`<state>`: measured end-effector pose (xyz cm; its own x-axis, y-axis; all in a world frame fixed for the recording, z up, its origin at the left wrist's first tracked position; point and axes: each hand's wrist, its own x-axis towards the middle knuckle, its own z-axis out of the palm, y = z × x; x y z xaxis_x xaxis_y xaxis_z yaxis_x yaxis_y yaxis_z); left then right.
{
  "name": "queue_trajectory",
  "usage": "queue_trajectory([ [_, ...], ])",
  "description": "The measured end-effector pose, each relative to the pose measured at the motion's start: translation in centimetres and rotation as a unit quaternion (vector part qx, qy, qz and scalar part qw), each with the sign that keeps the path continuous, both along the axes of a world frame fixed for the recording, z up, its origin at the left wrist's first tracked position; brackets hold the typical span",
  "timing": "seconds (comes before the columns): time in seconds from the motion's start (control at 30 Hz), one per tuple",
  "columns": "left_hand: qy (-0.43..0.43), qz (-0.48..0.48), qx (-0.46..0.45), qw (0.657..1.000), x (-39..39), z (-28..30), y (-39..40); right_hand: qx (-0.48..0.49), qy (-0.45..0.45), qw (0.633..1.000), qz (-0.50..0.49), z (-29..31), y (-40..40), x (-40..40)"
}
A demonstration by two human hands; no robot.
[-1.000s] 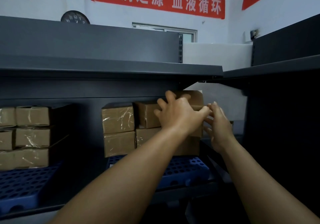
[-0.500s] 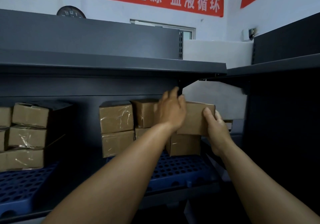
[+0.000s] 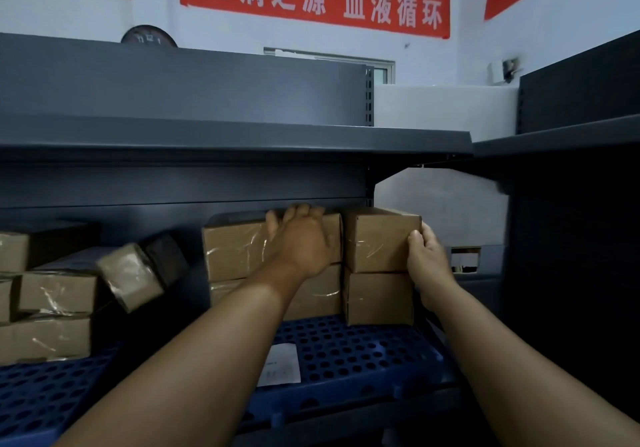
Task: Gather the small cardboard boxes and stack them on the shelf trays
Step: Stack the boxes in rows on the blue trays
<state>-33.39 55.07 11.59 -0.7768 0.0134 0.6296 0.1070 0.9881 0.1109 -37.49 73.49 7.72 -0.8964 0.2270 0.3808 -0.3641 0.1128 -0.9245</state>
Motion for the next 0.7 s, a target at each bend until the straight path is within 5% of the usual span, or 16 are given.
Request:
queue_trajectory([
  [0.17, 0.092, 0.076, 0.038, 0.992, 1.0, -0.4, -3.9, 0.018, -0.02, 1.0, 0.007, 0.1, -1.1, -1.8],
  [0.33, 0.044, 0.146, 0.268, 0.951, 1.6, -1.8, -8.0, 0.008, -0.029, 0.999, 0.027, -0.2, -1.7, -2.8],
  [0.5, 0.038, 0.028, 0.493, 0.869, 0.7, -4.0, -10.8, -0.001, -0.029, 0.999, 0.04, -0.5, -2.1, -3.2],
  [0.7, 0.045, -0.026, 0.533, 0.844, -0.8, -5.2, -11.3, -0.021, -0.036, 0.997, 0.057, -0.7, -2.9, -4.6],
])
